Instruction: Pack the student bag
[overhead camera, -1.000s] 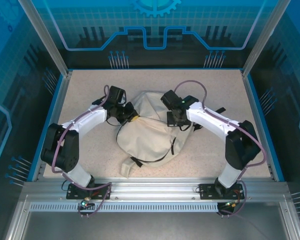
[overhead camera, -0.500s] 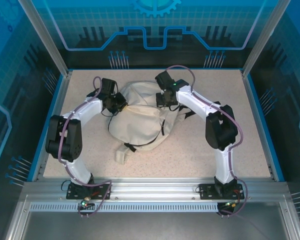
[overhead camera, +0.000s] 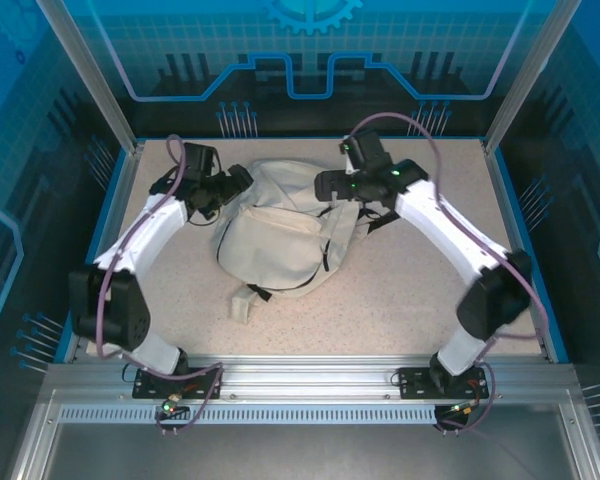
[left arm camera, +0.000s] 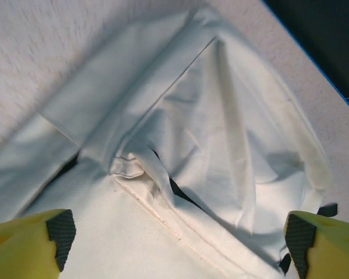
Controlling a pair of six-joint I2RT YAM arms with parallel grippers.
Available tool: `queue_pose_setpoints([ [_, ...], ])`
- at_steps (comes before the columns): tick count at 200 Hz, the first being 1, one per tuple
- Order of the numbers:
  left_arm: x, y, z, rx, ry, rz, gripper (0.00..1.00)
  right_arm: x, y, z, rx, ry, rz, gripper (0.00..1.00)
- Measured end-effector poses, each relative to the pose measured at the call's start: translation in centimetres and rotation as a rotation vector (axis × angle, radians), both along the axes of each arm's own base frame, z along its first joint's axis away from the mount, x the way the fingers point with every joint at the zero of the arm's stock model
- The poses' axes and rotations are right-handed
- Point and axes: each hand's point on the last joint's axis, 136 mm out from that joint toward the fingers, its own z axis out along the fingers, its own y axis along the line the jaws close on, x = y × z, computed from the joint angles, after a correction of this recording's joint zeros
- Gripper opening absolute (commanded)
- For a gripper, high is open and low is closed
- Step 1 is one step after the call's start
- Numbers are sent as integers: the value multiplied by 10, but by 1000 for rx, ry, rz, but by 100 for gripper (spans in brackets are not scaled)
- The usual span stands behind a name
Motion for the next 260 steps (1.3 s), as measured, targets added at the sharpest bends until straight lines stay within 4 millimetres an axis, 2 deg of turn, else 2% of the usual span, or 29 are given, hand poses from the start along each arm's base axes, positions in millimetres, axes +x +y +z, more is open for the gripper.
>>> queue_pose_setpoints([
  [12,-6,11,24,63,-68,7,99,-11,-24,22,-8,-70,-45,100],
  [23,-12,22,42,120,-128,16,99,-20,-54,36,-30,-130,-110,100],
  [35,-19,35,57,188,-190,37,99,-30,-85,43,-62,-175,-183,100],
  [48,-29,50,59,265,-228,64,99,-42,-120,44,-105,-212,-268,100],
  [63,-39,66,49,350,-242,92,99,-56,-158,38,-164,-244,-370,100],
  [84,-50,87,20,479,-243,120,99,-74,-204,21,-237,-254,-502,100],
  [97,-58,99,-3,554,-236,135,99,-82,-229,6,-276,-249,-568,100],
  [109,-67,108,-23,615,-221,143,99,-87,-243,-9,-307,-249,-601,100],
  [123,-72,116,-37,671,-218,145,99,-90,-250,-33,-339,-253,-598,100],
  [150,-73,127,-49,745,-248,154,99,-93,-252,-81,-400,-235,-547,100],
  [191,-71,134,-79,781,-263,139,99,-83,-246,-117,-366,-303,-470,100],
  [218,-68,128,-92,745,-318,78,99,-74,-241,-130,-336,-338,-425,100],
  [260,-54,100,-101,657,-464,-52,99,-56,-225,-130,-271,-428,-351,100],
])
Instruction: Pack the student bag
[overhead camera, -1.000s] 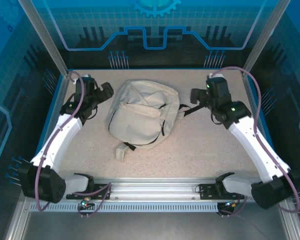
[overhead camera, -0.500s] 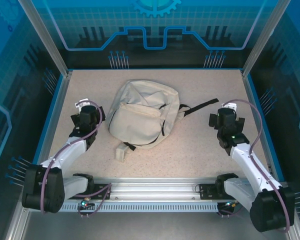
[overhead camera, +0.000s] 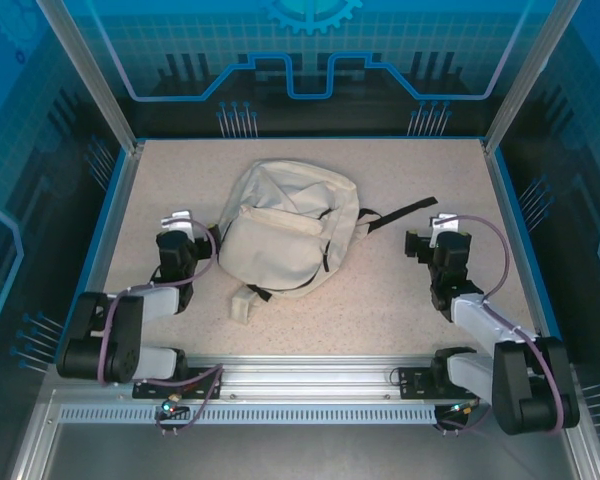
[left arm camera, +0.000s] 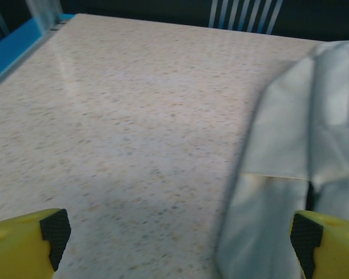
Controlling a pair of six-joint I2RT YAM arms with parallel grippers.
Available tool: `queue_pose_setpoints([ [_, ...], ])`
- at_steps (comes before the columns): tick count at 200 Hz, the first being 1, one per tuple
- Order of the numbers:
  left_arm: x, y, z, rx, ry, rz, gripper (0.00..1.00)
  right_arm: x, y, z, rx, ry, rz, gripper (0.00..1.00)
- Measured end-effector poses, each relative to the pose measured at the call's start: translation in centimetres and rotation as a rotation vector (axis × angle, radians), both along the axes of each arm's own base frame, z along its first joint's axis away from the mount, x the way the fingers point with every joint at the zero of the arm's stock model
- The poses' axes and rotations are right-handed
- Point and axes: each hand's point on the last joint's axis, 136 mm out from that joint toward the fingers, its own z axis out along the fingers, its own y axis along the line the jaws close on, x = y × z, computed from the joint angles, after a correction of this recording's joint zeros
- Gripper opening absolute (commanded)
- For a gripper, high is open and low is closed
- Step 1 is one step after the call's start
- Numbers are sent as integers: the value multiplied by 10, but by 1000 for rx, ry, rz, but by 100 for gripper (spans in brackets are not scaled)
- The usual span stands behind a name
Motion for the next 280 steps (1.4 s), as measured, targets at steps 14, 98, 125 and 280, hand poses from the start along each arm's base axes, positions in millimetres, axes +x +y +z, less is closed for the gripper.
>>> queue_pose_setpoints([
  [14,3,-7,-4,-9,-16,-38,99,5,4,-1,4,-23,25,100],
  [98,14,-8,-9,-13,-55,-46,99,26,29,-16,34,-63,165,100],
  [125,19,-6,-4,-8,-64,-33,99,30,35,-27,27,-46,192,100],
  [280,23,-10,-8,-12,-33,-54,99,50,41,-29,9,-18,210,100],
])
